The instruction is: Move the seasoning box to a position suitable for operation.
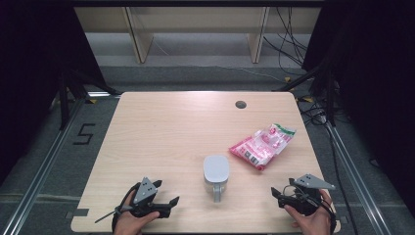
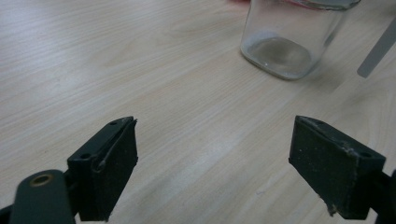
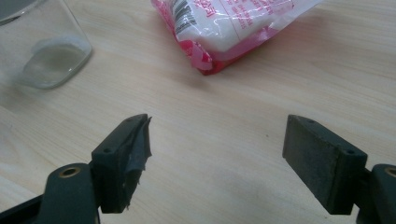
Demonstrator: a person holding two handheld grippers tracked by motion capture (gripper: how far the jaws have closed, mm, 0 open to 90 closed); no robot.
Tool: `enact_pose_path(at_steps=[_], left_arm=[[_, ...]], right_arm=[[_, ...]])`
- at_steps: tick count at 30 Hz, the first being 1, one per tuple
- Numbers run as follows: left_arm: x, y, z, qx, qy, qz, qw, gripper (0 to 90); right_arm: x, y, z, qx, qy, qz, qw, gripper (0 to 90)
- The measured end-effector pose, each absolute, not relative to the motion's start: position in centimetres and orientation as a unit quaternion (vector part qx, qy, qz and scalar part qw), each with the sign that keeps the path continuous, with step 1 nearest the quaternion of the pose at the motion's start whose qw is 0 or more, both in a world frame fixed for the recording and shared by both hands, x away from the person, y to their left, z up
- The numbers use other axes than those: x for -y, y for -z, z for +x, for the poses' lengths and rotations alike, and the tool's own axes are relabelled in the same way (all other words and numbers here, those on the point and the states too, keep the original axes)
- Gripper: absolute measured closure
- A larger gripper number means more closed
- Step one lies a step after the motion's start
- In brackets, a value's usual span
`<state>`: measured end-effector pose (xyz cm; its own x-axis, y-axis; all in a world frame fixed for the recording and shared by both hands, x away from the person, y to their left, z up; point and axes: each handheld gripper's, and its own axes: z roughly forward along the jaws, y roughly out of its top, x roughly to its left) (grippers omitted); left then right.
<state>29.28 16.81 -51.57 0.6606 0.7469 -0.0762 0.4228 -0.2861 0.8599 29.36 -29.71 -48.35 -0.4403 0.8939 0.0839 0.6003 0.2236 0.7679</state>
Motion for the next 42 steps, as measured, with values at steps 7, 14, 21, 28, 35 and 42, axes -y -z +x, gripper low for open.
enact_pose_path(at_steps=[7, 14, 21, 28, 35, 42], left_arm=[[-16.5, 51.5, 29.2, -0.356, -0.177, 0.789, 0.468, 14.9], [-16.1, 51.3, 28.8, -0.354, -0.169, 0.785, 0.479, 17.5], [-14.5, 51.4, 28.0, -0.344, -0.128, 0.783, 0.502, 28.1], [-11.5, 51.3, 27.4, -0.308, -0.104, 0.795, 0.513, 38.0], [-8.2, 51.4, 27.7, -0.276, -0.097, 0.808, 0.512, 42.0], [-6.6, 51.7, 28.4, -0.276, -0.094, 0.808, 0.512, 42.4]], right_arm=[[29.8, 48.4, 29.4, -0.756, -0.384, 0.492, 0.198, 24.2], [29.7, 48.3, 29.3, -0.745, -0.387, 0.505, 0.201, 24.6], [29.9, 48.3, 29.4, -0.746, -0.392, 0.5, 0.2, 24.6], [29.8, 48.3, 29.4, -0.746, -0.395, 0.498, 0.198, 24.7], [29.7, 48.3, 29.3, -0.74, -0.397, 0.507, 0.194, 24.9], [29.8, 48.4, 29.5, -0.746, -0.395, 0.494, 0.207, 24.9]])
